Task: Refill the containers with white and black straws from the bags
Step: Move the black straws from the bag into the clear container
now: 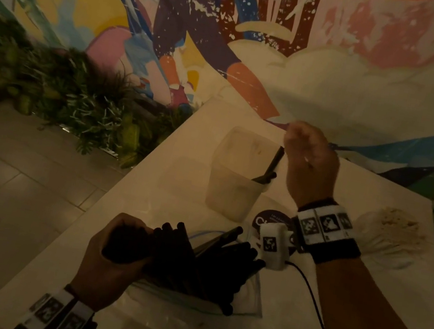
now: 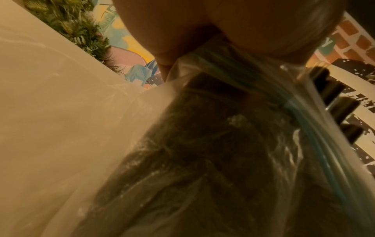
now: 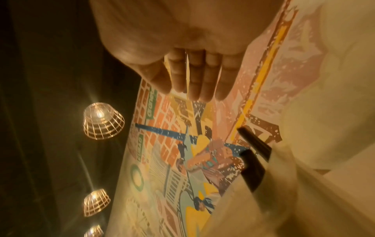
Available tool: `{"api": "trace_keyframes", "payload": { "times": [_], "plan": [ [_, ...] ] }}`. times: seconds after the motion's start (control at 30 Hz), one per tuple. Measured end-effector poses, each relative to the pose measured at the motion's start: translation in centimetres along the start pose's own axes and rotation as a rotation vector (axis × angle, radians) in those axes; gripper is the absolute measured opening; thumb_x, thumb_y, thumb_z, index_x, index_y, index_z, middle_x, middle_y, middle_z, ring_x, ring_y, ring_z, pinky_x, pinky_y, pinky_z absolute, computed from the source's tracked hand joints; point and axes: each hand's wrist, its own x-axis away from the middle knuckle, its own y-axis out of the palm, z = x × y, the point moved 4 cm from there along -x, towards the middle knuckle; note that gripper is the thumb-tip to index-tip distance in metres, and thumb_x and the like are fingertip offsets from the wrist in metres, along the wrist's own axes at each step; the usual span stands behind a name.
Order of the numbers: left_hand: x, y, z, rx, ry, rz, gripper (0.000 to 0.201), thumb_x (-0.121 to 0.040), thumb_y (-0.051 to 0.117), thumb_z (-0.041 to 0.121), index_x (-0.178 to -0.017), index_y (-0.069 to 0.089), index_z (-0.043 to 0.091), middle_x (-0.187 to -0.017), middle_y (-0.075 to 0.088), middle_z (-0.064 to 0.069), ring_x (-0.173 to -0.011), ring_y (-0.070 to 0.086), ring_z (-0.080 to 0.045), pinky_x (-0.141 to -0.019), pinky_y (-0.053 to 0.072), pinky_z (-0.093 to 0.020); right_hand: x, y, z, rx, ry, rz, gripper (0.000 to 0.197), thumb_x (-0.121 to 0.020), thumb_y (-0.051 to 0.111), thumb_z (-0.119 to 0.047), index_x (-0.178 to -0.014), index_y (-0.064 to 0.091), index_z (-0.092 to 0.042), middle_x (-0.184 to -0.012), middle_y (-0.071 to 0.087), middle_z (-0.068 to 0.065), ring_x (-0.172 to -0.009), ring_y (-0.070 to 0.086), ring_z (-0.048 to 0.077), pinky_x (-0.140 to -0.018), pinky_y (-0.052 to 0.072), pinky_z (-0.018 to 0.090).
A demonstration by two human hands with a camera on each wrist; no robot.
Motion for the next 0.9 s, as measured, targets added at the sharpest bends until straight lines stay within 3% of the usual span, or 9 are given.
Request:
{"api": "trace_keyframes", "payload": {
  "times": [0.1, 0.23, 0.37, 0.43, 0.5, 0.67, 0.73, 0.83, 0.9],
  "plan": [
    [0.0, 0.2, 0.0, -0.015, -0.001, -0.008, 0.033, -0.049, 0.081, 0.014, -0.077, 0.066, 0.025, -0.081, 0.071, 0.000, -0.074, 0.068, -0.011, -0.068, 0.056, -0.017, 1.7, -3.1, -1.1, -0.087, 0.038, -0.079, 0.025, -0.085, 0.060, 0.001, -0.103, 0.063, -0.017, -0.098, 0.066, -0.011, -0.088, 0.061, -0.003, -0.078, 0.050, 0.015],
    [0.2, 0.4, -0.3, -0.010, -0.020, -0.025, 0.044, -0.058, 0.067, -0.034, -0.082, 0.056, 0.001, -0.075, 0.071, 0.005, -0.070, 0.067, -0.006, -0.064, 0.055, -0.015, 7.7, -4.7, -1.4, -0.313, 0.245, -0.484, 0.065, -0.066, 0.051, 0.014, -0.120, 0.052, -0.021, -0.117, 0.062, 0.003, -0.104, 0.061, 0.019, -0.085, 0.054, 0.031],
    [0.2, 0.3, -0.3, -0.014, 0.012, -0.027, 0.043, -0.055, 0.079, -0.015, -0.080, 0.064, 0.017, -0.079, 0.071, 0.004, -0.074, 0.068, -0.007, -0.069, 0.056, -0.015, 13.5, -5.2, -1.5, -0.591, 0.400, -0.538, 0.099, -0.047, 0.043, 0.019, -0.137, 0.036, -0.021, -0.135, 0.054, 0.007, -0.124, 0.053, 0.019, -0.100, 0.047, 0.034],
    [0.3, 0.3, -0.1, 0.010, 0.012, -0.021, 0.036, -0.047, 0.080, 0.014, -0.080, 0.064, 0.021, -0.081, 0.071, 0.004, -0.075, 0.068, -0.006, -0.069, 0.055, -0.015, 15.5, -4.5, -1.3, -0.568, 0.418, -0.559, 0.100, -0.049, 0.047, 0.018, -0.139, 0.033, -0.025, -0.138, 0.052, 0.002, -0.128, 0.050, 0.016, -0.100, 0.045, 0.030],
    [0.4, 0.6, 0.2, 0.020, 0.006, -0.018, 0.045, -0.042, 0.077, 0.024, -0.083, 0.060, 0.013, -0.079, 0.071, 0.006, -0.074, 0.067, -0.005, -0.069, 0.055, -0.014, 16.8, -3.6, -1.6, -0.473, 0.398, -0.559, 0.090, -0.058, 0.056, 0.011, -0.135, 0.034, -0.030, -0.134, 0.054, -0.007, -0.125, 0.051, 0.008, -0.097, 0.045, 0.022],
    [0.3, 0.7, -0.4, 0.025, -0.017, -0.020, 0.038, -0.058, 0.078, -0.009, -0.087, 0.055, 0.004, -0.076, 0.071, 0.006, -0.072, 0.067, -0.005, -0.067, 0.056, -0.015, 18.0, -1.7, -3.4, -0.312, 0.299, -0.467, 0.071, -0.074, 0.058, 0.007, -0.128, 0.043, -0.036, -0.121, 0.062, -0.018, -0.117, 0.055, 0.000, -0.098, 0.044, 0.017],
    [0.2, 0.5, -0.6, 0.028, -0.019, -0.021, 0.045, -0.049, 0.079, 0.008, -0.087, 0.056, 0.003, -0.078, 0.071, 0.005, -0.074, 0.068, -0.007, -0.069, 0.056, -0.016, 18.4, -0.8, -3.7, -0.297, 0.296, -0.474, 0.070, -0.077, 0.056, 0.011, -0.127, 0.044, -0.038, -0.120, 0.062, -0.020, -0.117, 0.055, 0.000, -0.098, 0.045, 0.018],
    [0.1, 0.6, -0.7, 0.029, -0.008, -0.025, 0.039, -0.053, 0.080, -0.002, -0.085, 0.058, 0.005, -0.078, 0.071, 0.004, -0.074, 0.067, -0.009, -0.070, 0.056, -0.016, 18.6, 0.0, -3.7, -0.290, 0.275, -0.461, 0.061, -0.080, 0.058, 0.013, -0.121, 0.053, -0.031, -0.115, 0.063, -0.022, -0.112, 0.057, -0.002, -0.096, 0.046, 0.017],
    [0.1, 0.4, -0.6, 0.046, -0.004, -0.027, 0.035, -0.049, 0.078, 0.013, -0.081, 0.064, 0.017, -0.081, 0.070, 0.002, -0.077, 0.067, -0.011, -0.072, 0.056, -0.018, 18.6, 0.2, -3.5, -0.293, 0.259, -0.448, 0.055, -0.079, 0.059, 0.015, -0.114, 0.060, -0.028, -0.114, 0.063, -0.024, -0.110, 0.057, -0.004, -0.095, 0.046, 0.014]
  ]
}}
